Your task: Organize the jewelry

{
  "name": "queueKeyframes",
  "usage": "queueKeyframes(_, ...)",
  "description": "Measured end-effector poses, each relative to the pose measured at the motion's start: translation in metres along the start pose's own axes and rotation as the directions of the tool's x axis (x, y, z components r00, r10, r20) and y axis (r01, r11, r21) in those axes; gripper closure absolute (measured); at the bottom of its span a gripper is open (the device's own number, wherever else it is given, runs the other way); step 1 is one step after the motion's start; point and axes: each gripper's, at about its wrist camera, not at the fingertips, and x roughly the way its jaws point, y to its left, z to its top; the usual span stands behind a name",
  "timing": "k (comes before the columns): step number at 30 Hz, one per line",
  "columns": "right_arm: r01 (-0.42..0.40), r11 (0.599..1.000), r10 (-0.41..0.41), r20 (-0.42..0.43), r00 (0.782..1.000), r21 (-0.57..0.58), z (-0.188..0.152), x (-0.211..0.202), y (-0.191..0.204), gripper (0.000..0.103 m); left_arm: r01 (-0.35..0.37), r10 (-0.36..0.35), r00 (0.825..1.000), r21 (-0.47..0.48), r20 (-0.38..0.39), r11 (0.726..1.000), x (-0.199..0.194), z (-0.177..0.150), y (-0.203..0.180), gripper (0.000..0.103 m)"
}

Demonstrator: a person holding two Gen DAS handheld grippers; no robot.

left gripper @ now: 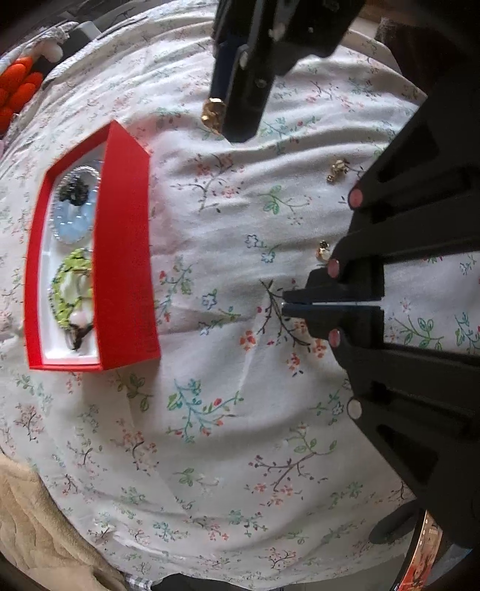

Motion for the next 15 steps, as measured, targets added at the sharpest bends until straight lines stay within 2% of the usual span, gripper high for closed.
queueKeyframes(6,-0.004,1.0,0.004,0.009,1.0,0.004,0.001,-0.004,-0.001,0.073,0.013,-0.012,0.999,-0.021,0.044,1.0,-0.015,0.002,0.002,0.102)
queueKeyframes(15,-0.037,0.999,0.034,0.067,0.997,0.034,0.016,-0.023,-0.003,0.073,0.083,-0.074,0.987,-0.059,0.145,0.995,-0.048,0.019,0.009,0.102)
